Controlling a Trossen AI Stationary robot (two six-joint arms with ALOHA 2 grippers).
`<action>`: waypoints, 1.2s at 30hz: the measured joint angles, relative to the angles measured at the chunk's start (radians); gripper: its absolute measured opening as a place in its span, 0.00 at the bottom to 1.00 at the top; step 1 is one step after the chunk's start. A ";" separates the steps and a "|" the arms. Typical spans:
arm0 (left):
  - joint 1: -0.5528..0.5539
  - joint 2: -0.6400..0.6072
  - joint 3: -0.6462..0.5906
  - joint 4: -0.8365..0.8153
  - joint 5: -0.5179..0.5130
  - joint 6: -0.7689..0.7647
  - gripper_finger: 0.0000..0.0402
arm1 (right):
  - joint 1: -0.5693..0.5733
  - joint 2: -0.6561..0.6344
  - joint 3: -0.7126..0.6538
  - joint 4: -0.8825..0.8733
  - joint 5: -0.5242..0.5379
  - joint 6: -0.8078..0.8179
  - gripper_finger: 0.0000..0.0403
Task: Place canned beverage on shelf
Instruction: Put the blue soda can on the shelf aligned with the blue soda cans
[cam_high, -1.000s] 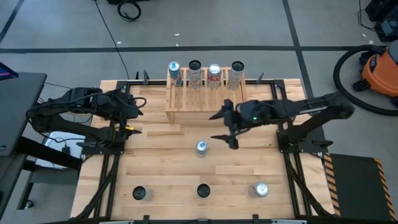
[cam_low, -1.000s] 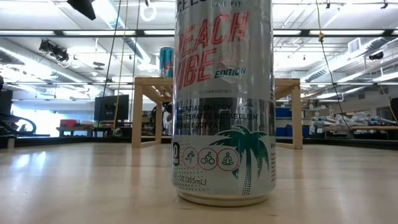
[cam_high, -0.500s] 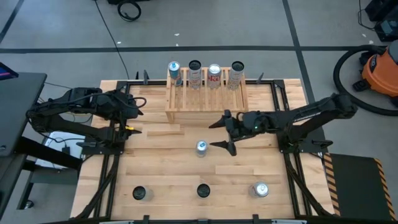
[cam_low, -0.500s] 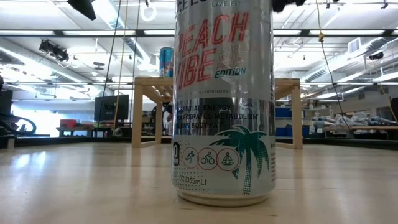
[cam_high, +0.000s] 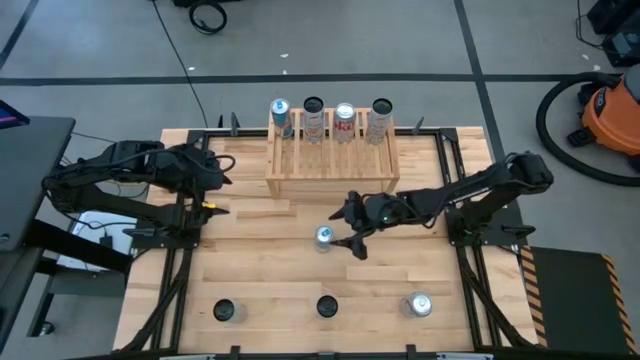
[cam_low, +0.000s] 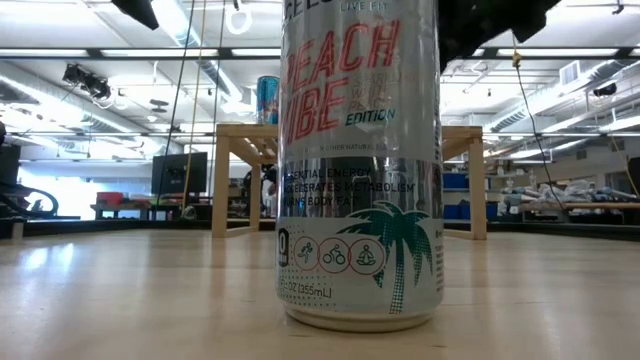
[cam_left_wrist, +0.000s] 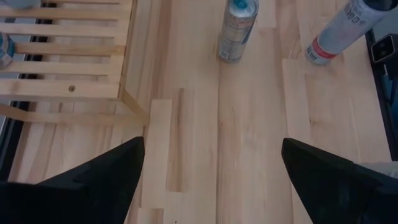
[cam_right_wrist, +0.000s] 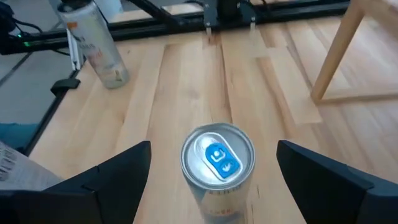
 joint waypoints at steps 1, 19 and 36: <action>0.000 0.000 0.000 0.003 0.000 0.000 0.95 | 0.000 0.008 0.000 -0.002 0.000 0.004 0.89; 0.000 0.000 0.000 0.032 0.000 0.000 0.95 | 0.006 0.189 0.002 0.163 0.001 0.007 0.88; 0.000 0.000 0.000 0.040 0.000 0.002 0.95 | -0.009 0.180 0.024 0.161 -0.006 0.035 0.61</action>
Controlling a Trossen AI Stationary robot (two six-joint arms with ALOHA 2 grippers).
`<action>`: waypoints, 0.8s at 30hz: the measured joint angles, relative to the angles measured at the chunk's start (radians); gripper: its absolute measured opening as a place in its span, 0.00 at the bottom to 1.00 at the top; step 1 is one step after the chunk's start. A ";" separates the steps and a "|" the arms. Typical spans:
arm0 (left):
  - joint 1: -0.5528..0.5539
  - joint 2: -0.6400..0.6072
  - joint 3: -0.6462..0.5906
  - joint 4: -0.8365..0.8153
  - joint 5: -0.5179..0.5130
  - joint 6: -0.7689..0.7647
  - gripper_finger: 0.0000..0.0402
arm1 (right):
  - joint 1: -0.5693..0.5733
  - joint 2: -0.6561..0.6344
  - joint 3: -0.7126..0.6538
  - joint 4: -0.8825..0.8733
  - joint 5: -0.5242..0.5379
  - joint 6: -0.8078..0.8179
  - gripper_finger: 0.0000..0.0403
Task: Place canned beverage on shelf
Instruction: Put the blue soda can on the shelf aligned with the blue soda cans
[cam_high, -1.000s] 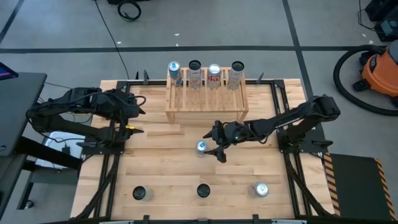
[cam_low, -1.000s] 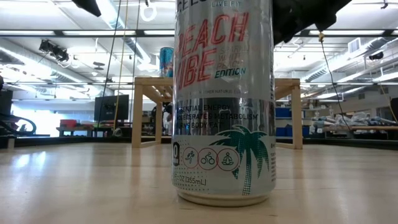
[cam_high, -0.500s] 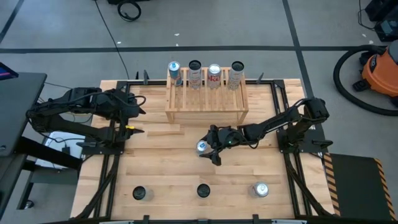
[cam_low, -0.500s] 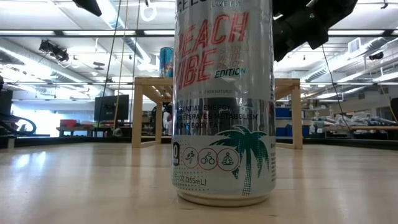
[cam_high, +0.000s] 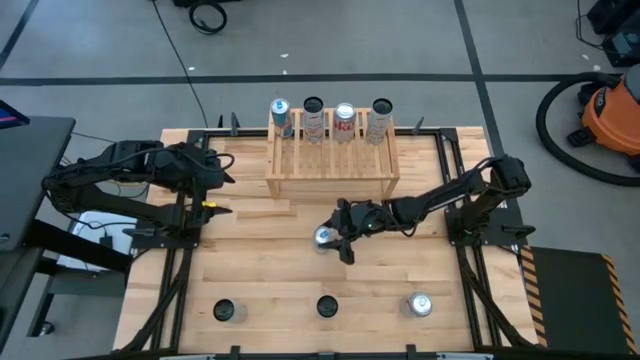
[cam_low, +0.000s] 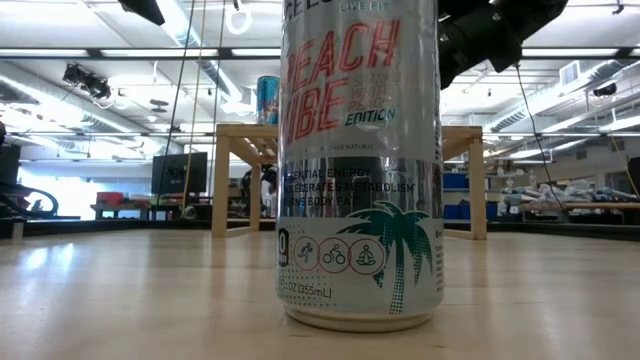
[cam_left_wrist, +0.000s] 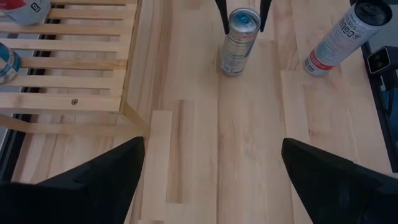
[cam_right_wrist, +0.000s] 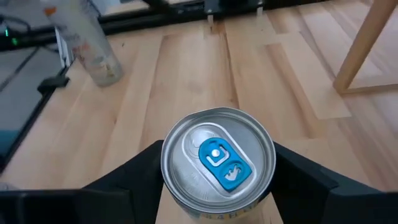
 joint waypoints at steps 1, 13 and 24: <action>0.000 0.000 0.000 0.000 0.000 0.000 0.95 | -0.003 -0.001 0.000 0.003 -0.001 0.018 0.61; 0.000 0.000 0.000 0.000 0.000 0.002 0.95 | -0.035 -0.001 0.127 -0.125 -0.043 0.070 0.61; 0.000 0.000 0.000 0.000 0.000 0.002 0.95 | -0.091 -0.001 0.395 -0.388 -0.051 -0.023 0.61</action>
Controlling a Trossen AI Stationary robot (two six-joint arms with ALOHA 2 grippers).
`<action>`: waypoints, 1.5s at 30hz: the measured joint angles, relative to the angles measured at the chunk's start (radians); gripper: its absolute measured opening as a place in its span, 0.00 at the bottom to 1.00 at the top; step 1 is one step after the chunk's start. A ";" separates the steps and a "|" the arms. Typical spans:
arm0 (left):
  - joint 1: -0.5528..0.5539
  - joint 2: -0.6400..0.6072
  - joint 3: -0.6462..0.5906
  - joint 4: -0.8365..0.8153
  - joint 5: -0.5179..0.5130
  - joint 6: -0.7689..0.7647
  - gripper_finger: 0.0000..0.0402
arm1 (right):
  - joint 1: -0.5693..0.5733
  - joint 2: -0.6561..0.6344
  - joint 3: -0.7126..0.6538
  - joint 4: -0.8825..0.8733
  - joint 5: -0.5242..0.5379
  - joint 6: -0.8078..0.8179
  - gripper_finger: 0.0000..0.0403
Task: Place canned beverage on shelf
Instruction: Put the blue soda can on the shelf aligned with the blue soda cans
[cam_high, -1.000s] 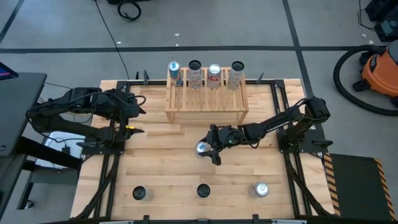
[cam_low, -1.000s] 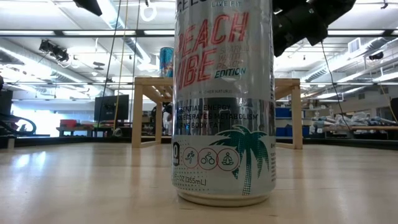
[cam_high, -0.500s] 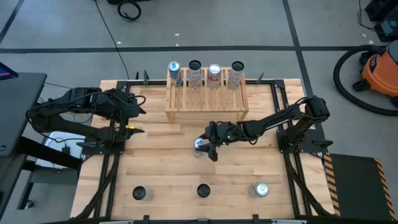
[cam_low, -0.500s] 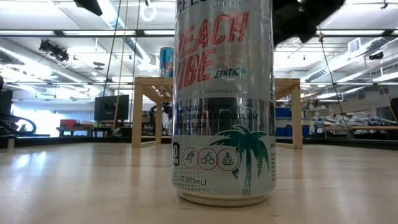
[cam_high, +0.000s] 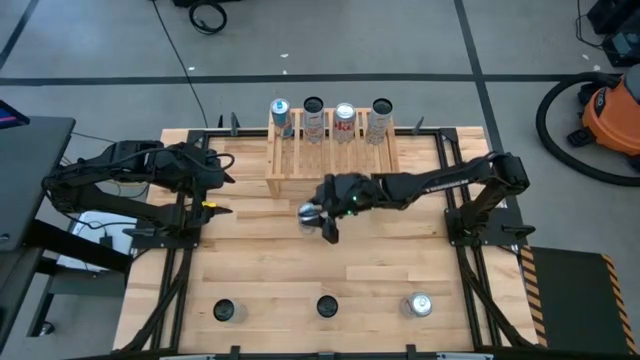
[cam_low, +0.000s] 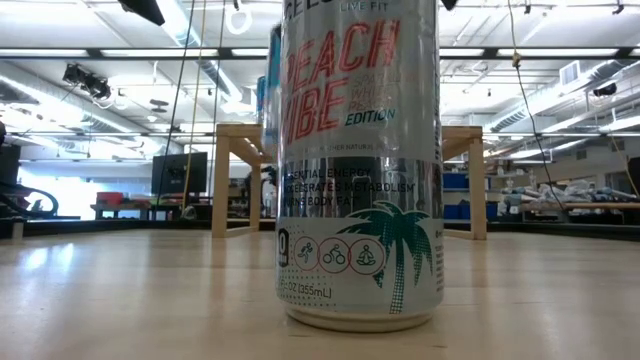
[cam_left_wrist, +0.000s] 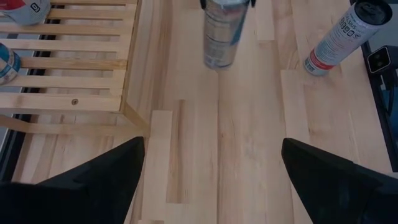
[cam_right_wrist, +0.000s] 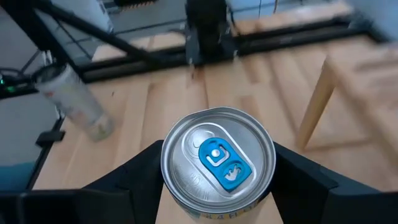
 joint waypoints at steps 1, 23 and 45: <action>0.000 0.000 0.000 0.000 0.000 0.000 0.95 | -0.007 0.000 0.020 -0.007 0.000 -0.012 0.61; 0.000 0.000 0.000 0.003 0.000 0.002 0.95 | -0.242 0.000 0.339 -0.119 -0.131 -0.189 0.61; 0.000 0.000 0.000 0.004 0.000 0.005 0.95 | -0.305 0.076 0.394 -0.116 -0.230 -0.196 0.62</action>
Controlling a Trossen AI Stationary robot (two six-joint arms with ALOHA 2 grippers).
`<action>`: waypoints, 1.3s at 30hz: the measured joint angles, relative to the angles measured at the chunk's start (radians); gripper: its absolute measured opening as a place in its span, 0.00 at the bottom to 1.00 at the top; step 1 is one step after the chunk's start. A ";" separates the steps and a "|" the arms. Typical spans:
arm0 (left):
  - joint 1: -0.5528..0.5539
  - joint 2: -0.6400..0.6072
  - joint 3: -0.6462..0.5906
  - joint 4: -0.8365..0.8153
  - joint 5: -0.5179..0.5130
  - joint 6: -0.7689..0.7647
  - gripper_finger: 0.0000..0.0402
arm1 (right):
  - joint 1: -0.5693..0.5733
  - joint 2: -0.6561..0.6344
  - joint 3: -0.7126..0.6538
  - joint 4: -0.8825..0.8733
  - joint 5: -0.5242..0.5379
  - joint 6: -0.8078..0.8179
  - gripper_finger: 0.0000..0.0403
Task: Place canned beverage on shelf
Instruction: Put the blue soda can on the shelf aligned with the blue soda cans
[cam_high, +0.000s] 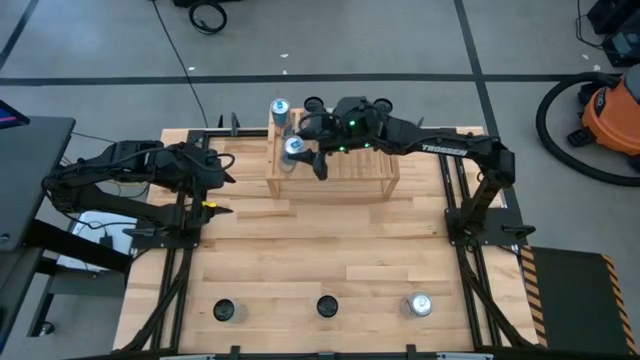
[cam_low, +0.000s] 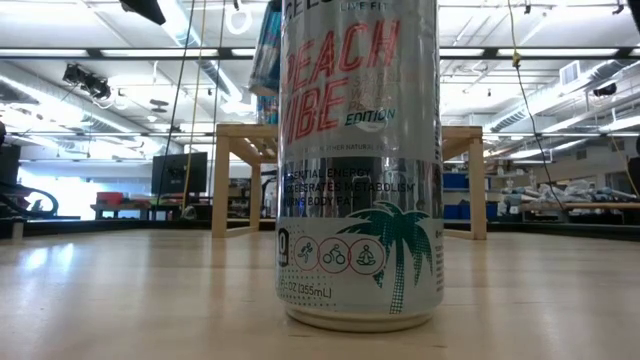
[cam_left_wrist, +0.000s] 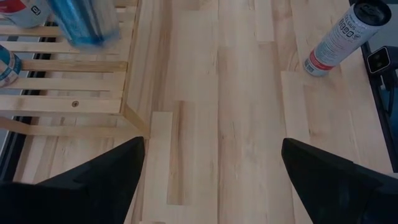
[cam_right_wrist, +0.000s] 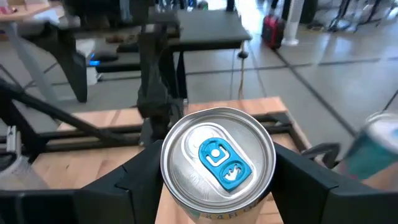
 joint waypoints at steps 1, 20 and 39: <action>0.000 0.000 0.000 0.000 0.000 0.000 0.95 | 0.000 0.010 -0.001 0.014 -0.002 0.004 0.62; 0.000 0.000 0.000 0.014 0.000 -0.008 0.95 | -0.015 0.062 -0.001 0.002 -0.005 -0.035 0.62; 0.000 0.000 0.000 0.020 0.000 -0.006 0.95 | -0.064 0.091 -0.002 0.042 -0.041 -0.047 0.65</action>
